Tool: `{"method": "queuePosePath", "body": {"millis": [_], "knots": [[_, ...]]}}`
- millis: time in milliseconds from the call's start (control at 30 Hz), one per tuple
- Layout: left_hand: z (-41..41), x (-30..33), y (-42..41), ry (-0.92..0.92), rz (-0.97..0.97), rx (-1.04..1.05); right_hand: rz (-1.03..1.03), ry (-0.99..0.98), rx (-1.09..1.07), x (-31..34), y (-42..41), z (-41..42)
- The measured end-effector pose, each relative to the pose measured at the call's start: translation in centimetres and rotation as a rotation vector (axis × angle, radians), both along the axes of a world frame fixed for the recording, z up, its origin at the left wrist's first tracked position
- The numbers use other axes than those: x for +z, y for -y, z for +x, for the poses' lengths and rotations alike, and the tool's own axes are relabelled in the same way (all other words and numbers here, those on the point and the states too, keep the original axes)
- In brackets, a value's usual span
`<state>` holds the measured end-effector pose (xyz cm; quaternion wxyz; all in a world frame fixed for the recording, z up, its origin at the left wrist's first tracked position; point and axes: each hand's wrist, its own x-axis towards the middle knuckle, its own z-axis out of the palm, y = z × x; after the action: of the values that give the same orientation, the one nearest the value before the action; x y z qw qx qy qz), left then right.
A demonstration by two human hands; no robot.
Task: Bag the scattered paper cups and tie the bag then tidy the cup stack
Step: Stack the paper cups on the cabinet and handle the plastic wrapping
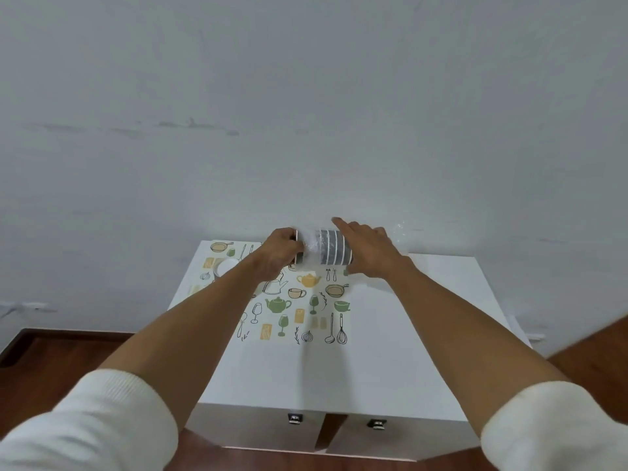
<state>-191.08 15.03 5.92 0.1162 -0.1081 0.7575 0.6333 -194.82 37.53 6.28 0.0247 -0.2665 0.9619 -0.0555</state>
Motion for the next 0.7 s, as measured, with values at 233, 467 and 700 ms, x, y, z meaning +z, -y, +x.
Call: {"method": "queuePosePath", "body": {"millis": [233,467,700], "knots": [[0.6,0.4,1.5,-0.041,-0.032,0.050,-0.013,-0.035,-0.086,-1.0,-1.3,-0.9],[0.2,0.3,1.5,-0.018,0.032,0.020,0.005,-0.007,0.020,0.2,1.1,-0.6],[-0.2,0.4,1.4,-0.305,-0.625,-0.187,0.027,-0.045,0.054,0.9,1.7,-0.6]]}}
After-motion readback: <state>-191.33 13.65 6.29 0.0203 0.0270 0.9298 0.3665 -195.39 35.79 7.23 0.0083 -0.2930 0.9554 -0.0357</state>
